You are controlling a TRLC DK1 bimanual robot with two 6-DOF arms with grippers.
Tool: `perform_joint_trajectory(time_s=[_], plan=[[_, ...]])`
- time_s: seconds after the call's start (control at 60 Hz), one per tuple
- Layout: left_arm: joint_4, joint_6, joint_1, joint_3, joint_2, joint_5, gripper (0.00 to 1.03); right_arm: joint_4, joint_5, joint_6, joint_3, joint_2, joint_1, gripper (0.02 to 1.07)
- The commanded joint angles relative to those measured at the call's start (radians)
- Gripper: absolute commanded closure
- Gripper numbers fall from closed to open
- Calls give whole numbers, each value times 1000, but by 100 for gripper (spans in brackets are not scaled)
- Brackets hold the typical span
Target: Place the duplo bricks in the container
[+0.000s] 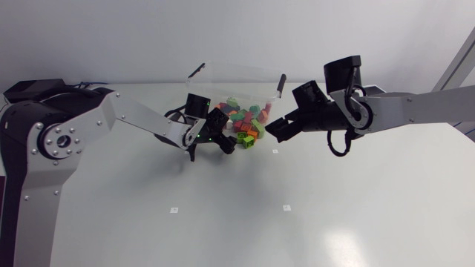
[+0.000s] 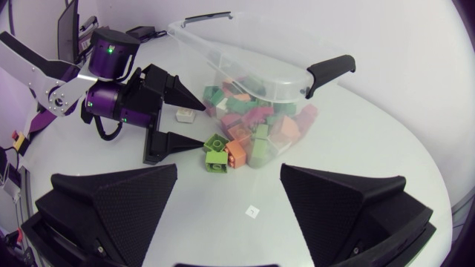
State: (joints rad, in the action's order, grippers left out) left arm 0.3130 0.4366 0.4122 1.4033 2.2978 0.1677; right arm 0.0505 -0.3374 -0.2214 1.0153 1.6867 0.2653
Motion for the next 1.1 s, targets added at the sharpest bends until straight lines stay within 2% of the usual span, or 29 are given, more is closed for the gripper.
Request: perform_joint_trajectory(time_s=[0.0,0.05,0.383,0.733,0.983,1.083], plan=[[-12,-27,-19,-38,-24,52,10,12,-6,-26,-29,-12,-3,7],[-20,-24,-29,-53,-38,79,7,12,-6,-29,-30,-4,5,7],[-26,11,-179,-167,-186,87,7,54,37,-45,-30,113,111,7],[-9,36,-242,-208,-224,102,7,58,78,-67,115,323,130,7],[-14,50,-256,-199,-212,102,7,23,94,-67,239,432,129,7],[-22,51,-262,-184,-204,102,7,-1,98,-67,289,470,129,11]])
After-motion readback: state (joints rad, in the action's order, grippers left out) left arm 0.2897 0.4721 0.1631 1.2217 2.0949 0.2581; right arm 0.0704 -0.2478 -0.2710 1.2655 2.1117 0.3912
